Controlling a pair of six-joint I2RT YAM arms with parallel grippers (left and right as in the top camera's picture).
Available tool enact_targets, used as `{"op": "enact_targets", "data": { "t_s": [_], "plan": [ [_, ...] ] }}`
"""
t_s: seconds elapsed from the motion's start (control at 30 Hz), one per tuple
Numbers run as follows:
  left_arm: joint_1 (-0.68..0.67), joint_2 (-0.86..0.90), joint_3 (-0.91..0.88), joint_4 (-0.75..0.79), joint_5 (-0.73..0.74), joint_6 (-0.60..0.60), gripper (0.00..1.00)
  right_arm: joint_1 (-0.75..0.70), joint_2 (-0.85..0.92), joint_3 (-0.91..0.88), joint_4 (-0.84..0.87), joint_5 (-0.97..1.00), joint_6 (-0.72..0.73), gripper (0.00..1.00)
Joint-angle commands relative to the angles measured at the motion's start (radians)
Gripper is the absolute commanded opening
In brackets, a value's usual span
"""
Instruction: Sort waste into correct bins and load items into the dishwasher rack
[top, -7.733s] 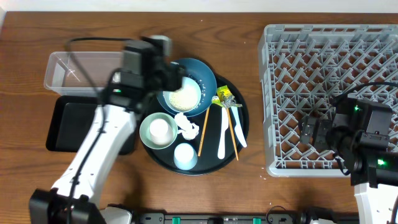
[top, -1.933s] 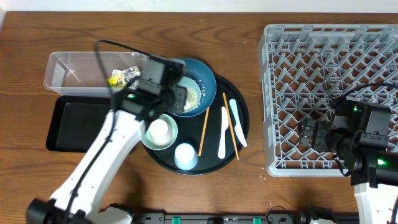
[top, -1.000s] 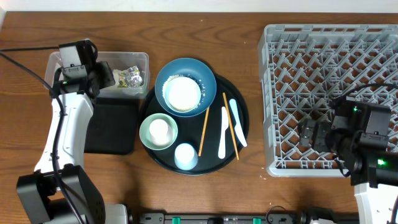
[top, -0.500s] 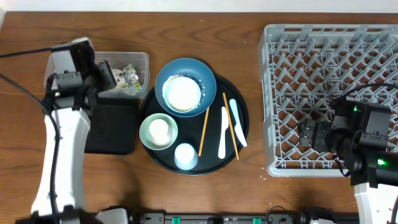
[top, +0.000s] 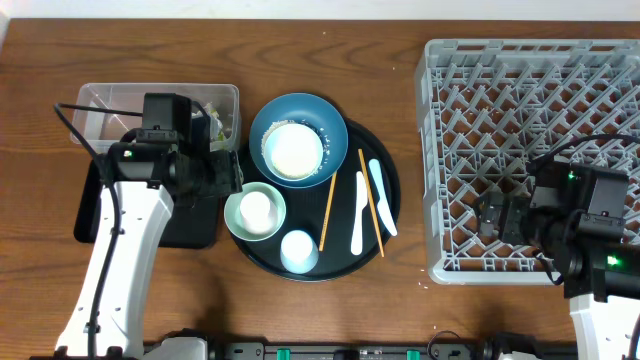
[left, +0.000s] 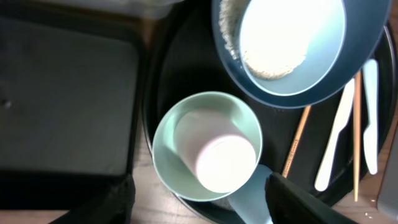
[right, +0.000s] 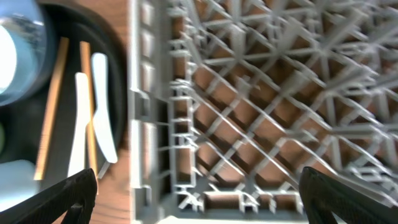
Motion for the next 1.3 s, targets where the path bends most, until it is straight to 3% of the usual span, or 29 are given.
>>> {"op": "enact_targets", "data": {
  "t_s": [0.0, 0.17, 0.4, 0.47, 0.63, 0.87, 1.0, 1.27],
  "plan": [
    [0.029, -0.03, 0.01, -0.025, -0.058, -0.019, 0.72, 0.016, 0.002, 0.019, 0.011, -0.118, -0.008, 0.99],
    [0.117, -0.044, 0.01, -0.08, -0.092, -0.064, 0.77, 0.105, 0.05, 0.051, 0.006, -0.118, -0.016, 0.99],
    [0.315, -0.043, 0.009, -0.143, -0.106, -0.149, 0.87, 0.388, 0.227, 0.195, 0.004, -0.095, -0.019, 0.99],
    [0.378, -0.042, 0.008, -0.155, -0.106, -0.172, 0.98, 0.481, 0.297, 0.244, -0.002, -0.083, -0.019, 0.99],
    [0.48, -0.039, 0.007, -0.166, -0.105, -0.188, 0.98, 0.673, 0.459, 0.314, -0.002, -0.072, -0.018, 0.99],
    [0.497, -0.037, 0.006, -0.161, -0.106, -0.199, 0.98, 0.891, 0.692, 0.388, 0.025, -0.008, 0.02, 0.99],
    [0.497, -0.037, 0.005, -0.161, -0.106, -0.199, 0.98, 0.974, 0.771, 0.392, 0.107, 0.125, 0.113, 0.99],
    [0.497, -0.035, 0.005, -0.161, -0.106, -0.199, 0.98, 1.068, 0.859, 0.392, 0.211, 0.121, 0.153, 0.99]
  ]
}}
